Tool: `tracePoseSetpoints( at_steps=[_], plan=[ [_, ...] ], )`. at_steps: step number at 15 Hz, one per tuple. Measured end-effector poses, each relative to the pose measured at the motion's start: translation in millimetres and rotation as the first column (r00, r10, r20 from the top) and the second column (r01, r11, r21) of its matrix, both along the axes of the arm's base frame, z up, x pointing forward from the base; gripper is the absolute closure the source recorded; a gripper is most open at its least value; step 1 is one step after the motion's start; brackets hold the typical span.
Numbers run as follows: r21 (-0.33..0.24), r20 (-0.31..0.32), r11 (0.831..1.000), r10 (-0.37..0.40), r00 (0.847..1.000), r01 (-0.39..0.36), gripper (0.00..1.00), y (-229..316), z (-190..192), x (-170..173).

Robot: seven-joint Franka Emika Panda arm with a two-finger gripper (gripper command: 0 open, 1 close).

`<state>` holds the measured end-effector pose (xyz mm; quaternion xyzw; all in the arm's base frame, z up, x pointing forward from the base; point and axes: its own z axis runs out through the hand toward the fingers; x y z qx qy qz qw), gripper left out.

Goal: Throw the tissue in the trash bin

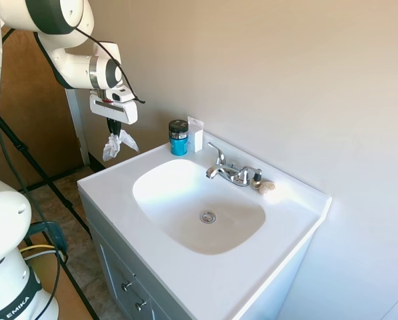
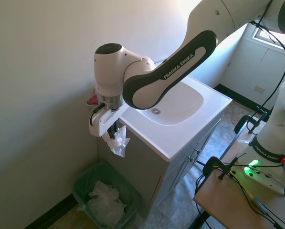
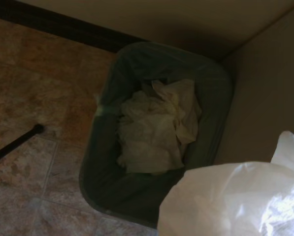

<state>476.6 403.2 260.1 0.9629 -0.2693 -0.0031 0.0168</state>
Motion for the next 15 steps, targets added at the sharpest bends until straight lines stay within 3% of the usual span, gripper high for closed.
tracePoseSetpoints(
  at_steps=[10,15],
  plan=[
    [-0.015,-0.010,1.000,0.009,1.000,-0.009,0.00,8,-13,-9],
    [-0.002,0.028,1.000,-0.029,0.999,0.029,0.00,4,4,-1]
  ],
)
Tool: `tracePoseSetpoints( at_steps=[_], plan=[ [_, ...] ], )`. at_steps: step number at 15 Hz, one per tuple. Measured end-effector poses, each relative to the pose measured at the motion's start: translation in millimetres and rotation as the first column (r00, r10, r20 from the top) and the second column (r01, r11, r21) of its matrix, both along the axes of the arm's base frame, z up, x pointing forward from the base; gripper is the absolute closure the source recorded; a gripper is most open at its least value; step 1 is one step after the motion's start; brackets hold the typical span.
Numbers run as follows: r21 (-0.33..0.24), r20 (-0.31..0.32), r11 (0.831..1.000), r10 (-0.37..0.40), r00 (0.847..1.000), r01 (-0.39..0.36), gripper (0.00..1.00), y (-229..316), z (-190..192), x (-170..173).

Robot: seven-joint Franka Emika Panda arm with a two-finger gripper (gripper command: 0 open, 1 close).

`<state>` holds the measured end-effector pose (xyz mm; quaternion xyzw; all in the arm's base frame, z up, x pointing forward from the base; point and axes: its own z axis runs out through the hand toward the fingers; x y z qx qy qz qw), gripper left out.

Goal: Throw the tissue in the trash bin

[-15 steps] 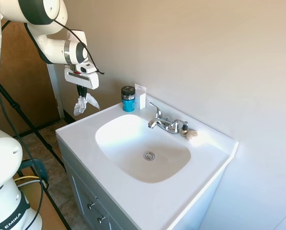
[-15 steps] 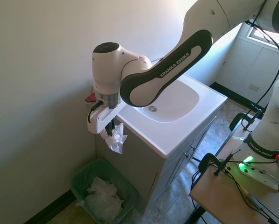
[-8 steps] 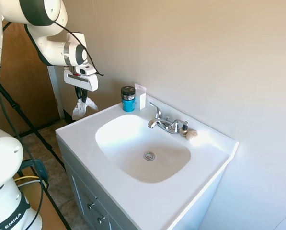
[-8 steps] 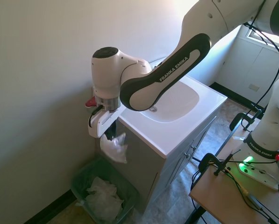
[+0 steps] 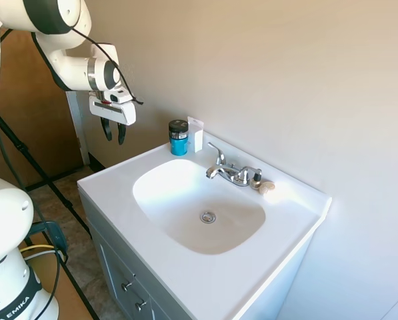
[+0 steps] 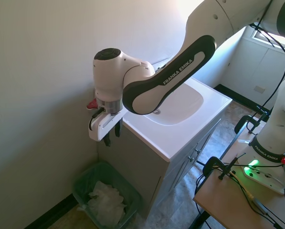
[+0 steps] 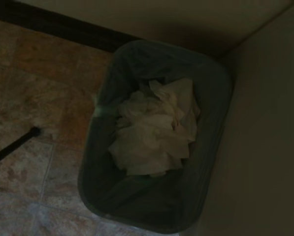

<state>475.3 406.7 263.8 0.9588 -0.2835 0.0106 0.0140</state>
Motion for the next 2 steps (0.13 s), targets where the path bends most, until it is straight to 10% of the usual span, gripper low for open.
tracePoseSetpoints(
  at_steps=[2],
  plan=[
    [0.013,0.038,1.000,-0.015,0.999,0.014,0.00,-6,27,3]
  ],
)
